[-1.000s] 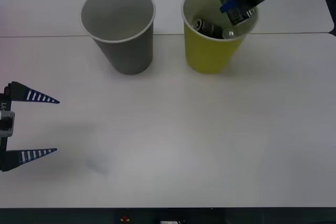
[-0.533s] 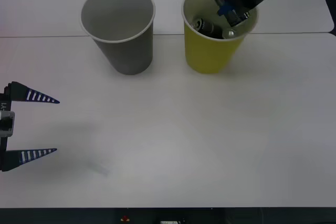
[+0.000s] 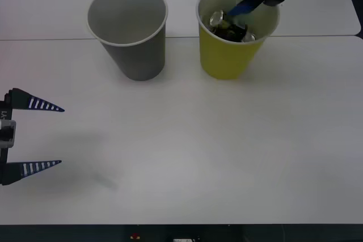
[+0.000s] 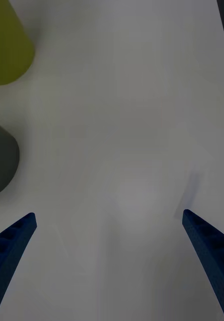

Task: Put the can into the green bin and the plastic bottle into the gray bin

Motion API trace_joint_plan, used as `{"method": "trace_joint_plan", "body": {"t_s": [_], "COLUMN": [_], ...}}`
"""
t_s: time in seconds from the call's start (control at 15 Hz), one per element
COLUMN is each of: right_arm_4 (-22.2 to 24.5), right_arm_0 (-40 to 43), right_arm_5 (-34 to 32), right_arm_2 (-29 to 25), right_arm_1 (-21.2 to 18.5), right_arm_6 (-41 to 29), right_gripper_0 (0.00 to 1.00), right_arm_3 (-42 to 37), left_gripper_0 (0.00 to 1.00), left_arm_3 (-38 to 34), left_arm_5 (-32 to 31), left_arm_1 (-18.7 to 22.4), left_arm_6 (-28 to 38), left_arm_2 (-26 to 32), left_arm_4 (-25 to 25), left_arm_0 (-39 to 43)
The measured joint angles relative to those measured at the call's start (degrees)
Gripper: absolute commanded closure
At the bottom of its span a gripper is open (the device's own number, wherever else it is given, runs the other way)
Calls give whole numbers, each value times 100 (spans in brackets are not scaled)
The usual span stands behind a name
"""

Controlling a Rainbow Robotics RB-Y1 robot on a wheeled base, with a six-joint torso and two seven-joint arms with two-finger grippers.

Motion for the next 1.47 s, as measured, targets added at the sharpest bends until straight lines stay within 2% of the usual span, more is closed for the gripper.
{"method": "trace_joint_plan", "body": {"t_s": [0.33,0.73,0.87,1.13,1.47], "right_arm_4": [-830,-1936,-2288,-2805,-3291], "right_arm_0": [1134,2731,3227,4256,5513], "right_arm_5": [0,0,0,137,916], "right_arm_2": [-826,-1937,-2189,-2553,-2689], "right_arm_1": [-313,-456,-473,-479,-478], "right_arm_6": [77,869,1137,2146,3416], "right_gripper_0": [0,0,0,0,0], "right_arm_3": [-1662,-3060,-3355,-3701,-3944], "left_gripper_0": [0,0,0,0,0], "left_arm_3": [0,0,0,0,0], "left_arm_5": [0,0,0,0,0], "left_arm_1": [0,0,0,0,0], "left_arm_6": [0,0,0,0,0], "left_arm_2": [0,0,0,0,0], "left_arm_4": [0,0,0,0,0], "left_arm_0": [0,0,0,0,0]}}
